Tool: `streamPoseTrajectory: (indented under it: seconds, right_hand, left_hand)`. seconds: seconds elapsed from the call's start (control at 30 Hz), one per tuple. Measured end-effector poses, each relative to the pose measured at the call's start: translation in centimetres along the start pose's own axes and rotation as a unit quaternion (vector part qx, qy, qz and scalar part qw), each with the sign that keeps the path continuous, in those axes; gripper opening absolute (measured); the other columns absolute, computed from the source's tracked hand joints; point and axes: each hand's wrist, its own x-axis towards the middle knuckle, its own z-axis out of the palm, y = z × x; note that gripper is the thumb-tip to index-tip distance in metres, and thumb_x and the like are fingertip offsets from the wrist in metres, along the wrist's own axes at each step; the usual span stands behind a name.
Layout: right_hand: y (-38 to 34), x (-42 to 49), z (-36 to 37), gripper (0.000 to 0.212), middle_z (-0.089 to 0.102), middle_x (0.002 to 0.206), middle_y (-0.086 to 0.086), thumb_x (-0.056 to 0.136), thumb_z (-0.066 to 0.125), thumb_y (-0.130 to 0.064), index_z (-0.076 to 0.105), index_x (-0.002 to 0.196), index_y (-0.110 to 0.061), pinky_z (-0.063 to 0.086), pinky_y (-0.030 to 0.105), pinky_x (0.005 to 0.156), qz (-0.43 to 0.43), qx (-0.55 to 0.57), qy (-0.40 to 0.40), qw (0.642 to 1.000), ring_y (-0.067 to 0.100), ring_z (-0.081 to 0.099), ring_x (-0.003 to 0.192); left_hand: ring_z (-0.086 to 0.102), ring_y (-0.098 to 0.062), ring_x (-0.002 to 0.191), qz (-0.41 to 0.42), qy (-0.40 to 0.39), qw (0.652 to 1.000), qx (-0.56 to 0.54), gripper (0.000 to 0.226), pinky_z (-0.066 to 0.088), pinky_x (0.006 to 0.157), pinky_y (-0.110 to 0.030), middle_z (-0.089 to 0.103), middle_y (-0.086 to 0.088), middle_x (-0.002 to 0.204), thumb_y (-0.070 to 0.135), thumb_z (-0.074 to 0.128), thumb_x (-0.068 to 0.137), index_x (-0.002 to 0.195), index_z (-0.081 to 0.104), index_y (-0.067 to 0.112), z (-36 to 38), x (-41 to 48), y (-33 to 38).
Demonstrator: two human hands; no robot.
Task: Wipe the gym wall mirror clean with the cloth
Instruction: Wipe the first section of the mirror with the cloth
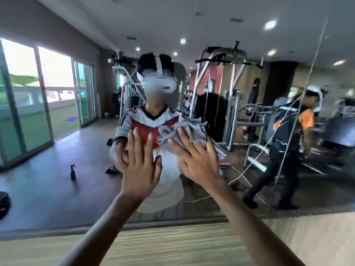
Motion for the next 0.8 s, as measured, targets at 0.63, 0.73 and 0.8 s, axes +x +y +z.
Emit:
streamPoseTrajectory:
  seconds: [0.63, 0.73, 0.8]
  right_hand:
    - [9.7, -10.5, -1.0, 0.061, 0.031, 0.158, 0.011, 0.094, 0.042, -0.023, 0.029, 0.154, -0.020, 0.034, 0.043, 0.103, 0.200, -0.051, 0.002, 0.978, 0.018, 0.018, 0.152]
    - [12.2, -10.7, -1.3, 0.056, 0.031, 0.158, 0.017, 0.099, 0.036, -0.025, 0.034, 0.152, -0.009, 0.027, 0.056, 0.118, 0.431, -0.006, 0.050, 0.901, 0.024, 0.019, 0.151]
    - [14.1, -7.1, -1.8, 0.058, 0.029, 0.160, 0.015, 0.101, 0.027, -0.034, 0.035, 0.152, -0.008, 0.025, 0.057, 0.118, 0.545, 0.038, 0.102, 0.832, 0.029, 0.021, 0.151]
  left_hand:
    - [0.024, -0.036, 0.150, 0.145, 0.068, 0.987, 0.002, 0.060, 0.014, 0.117, -0.057, 0.028, -0.025, 0.159, 0.037, 0.047, 0.099, 0.152, 0.040, 0.010, 1.9, 5.1, 6.9]
    - [0.024, -0.035, 0.150, 0.144, 0.084, 0.986, 0.006, 0.062, 0.017, 0.118, -0.056, 0.030, -0.023, 0.159, 0.038, 0.050, 0.098, 0.152, 0.040, 0.011, 2.4, 5.1, 7.3]
    - [0.022, -0.035, 0.151, 0.143, 0.091, 0.986, 0.010, 0.063, 0.016, 0.119, -0.056, 0.028, -0.022, 0.160, 0.039, 0.051, 0.098, 0.153, 0.039, 0.011, 2.7, 5.0, 7.5]
